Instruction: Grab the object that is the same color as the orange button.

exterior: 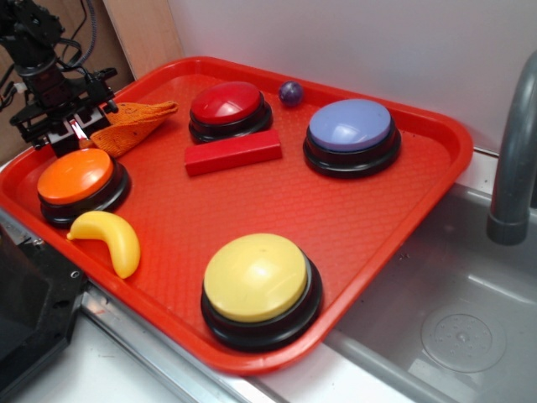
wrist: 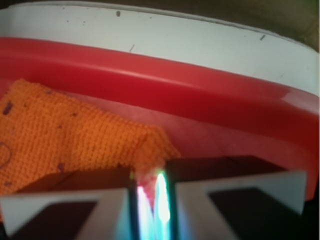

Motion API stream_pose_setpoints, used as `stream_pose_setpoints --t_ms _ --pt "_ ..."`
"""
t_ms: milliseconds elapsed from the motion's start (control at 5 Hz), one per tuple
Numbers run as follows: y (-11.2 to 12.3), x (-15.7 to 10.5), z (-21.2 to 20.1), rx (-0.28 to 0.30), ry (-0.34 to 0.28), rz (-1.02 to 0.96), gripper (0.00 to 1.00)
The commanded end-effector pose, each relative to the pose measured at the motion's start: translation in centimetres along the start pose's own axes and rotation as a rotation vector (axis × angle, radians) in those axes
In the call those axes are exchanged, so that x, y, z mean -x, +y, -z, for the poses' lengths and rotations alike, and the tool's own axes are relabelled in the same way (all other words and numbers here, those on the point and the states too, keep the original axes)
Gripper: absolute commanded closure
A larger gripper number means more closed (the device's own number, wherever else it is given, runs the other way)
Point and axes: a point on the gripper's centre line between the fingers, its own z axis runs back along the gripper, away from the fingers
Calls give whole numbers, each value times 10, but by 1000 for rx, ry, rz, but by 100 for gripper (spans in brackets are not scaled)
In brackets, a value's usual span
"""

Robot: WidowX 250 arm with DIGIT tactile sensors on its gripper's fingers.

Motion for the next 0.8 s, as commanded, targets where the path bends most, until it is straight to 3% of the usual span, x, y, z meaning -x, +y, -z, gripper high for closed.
stream_pose_setpoints --t_ms 0,200,400,600 --pt "-21 -16 -52 78 5 228 100" --pt "-48 -12 -81 33 31 464 100" --pt "-76 11 -121 94 62 655 100" --pt "-89 40 -166 136 139 849 100"
